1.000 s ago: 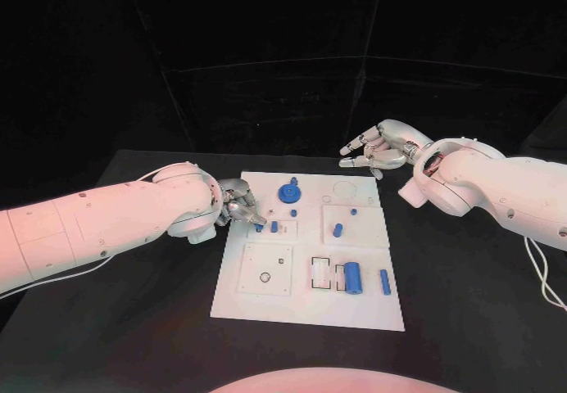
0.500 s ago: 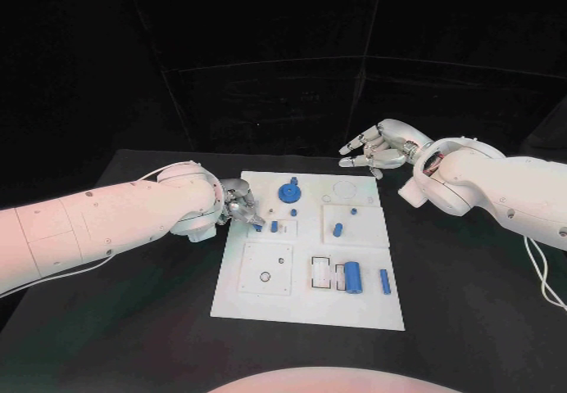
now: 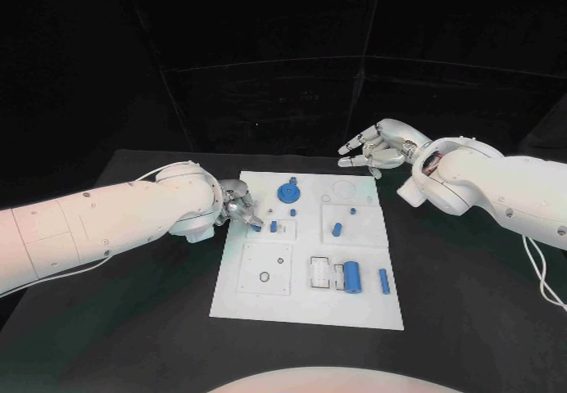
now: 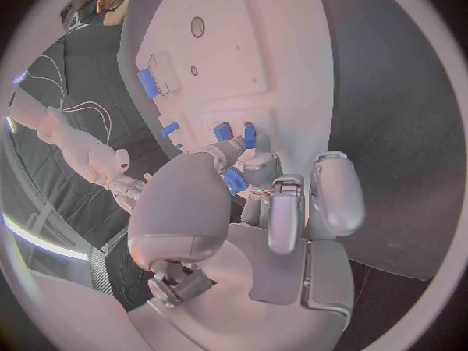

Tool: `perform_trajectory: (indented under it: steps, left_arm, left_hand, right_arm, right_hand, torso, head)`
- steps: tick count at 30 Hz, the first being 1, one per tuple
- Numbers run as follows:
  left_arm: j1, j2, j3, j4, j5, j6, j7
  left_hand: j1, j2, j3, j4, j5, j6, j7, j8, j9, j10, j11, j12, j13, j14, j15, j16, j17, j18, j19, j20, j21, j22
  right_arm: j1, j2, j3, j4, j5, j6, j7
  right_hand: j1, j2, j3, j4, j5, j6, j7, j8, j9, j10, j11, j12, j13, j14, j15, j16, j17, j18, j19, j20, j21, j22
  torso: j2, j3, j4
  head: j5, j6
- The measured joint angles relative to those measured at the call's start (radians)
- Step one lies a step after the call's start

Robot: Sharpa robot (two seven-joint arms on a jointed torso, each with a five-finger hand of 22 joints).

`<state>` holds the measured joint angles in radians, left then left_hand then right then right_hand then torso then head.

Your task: Assemble the parts on the task board

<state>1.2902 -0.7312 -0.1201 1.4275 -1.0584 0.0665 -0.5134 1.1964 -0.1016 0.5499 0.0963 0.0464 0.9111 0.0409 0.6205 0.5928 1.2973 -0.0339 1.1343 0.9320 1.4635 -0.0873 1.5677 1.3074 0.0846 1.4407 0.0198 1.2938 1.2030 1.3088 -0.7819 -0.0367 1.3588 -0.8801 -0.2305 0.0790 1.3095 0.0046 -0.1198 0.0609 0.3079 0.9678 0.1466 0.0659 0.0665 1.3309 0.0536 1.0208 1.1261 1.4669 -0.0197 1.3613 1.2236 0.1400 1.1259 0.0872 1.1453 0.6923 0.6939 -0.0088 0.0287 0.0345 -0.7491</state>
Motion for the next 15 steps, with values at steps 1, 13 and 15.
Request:
perform_trajectory:
  steps: [1,13,15]
  left_arm:
    - [0.000,0.000,0.000,0.001,0.000,0.002,-0.001]
    - [0.000,0.001,0.000,0.001,-0.004,0.009,-0.002]
    - [0.000,0.003,0.000,-0.001,-0.004,0.009,-0.002]
  left_hand:
    - [0.000,0.000,0.000,0.000,0.000,0.000,0.000,-0.001,0.000,0.000,0.000,0.000,0.001,0.000,0.000,0.000,0.000,0.000,0.000,0.000,0.000,0.000]
    - [0.000,0.000,0.000,0.000,0.000,0.000,0.000,0.002,0.000,0.004,0.000,0.005,0.005,0.000,0.000,0.000,0.000,0.000,0.000,0.000,0.004,0.004]
    - [0.000,0.000,0.000,0.000,0.000,0.001,-0.001,0.005,0.000,0.009,-0.002,0.009,0.009,0.000,0.000,0.000,0.000,0.000,0.000,0.000,0.004,0.006]
  right_arm:
    - [0.000,0.000,0.000,0.000,0.000,0.000,0.000]
    - [0.000,0.001,0.000,0.000,0.000,0.000,0.000]
    - [0.000,0.001,0.000,0.000,0.000,0.000,0.000]
  right_hand:
    - [0.000,0.000,0.000,0.000,0.000,0.000,0.000,0.000,0.000,0.000,0.000,0.000,0.000,0.000,0.000,0.000,0.000,0.000,0.000,0.000,0.000,0.000]
    - [0.000,0.000,0.000,0.000,0.000,0.000,0.000,0.000,0.000,0.000,0.000,0.000,0.000,0.000,0.000,0.000,0.000,0.000,0.000,0.000,0.000,0.000]
    - [0.000,0.000,0.000,0.000,0.000,0.000,0.000,0.000,0.000,0.000,0.000,0.000,0.000,0.000,0.000,0.000,0.000,0.000,0.000,0.000,0.000,0.000]
  torso:
    - [0.000,0.0000,0.0000]
    - [0.000,0.0008,0.0000]
    - [0.000,0.0009,-0.0002]
  head:
    - [0.001,0.000]
    - [0.002,-0.001]
    - [0.002,-0.002]
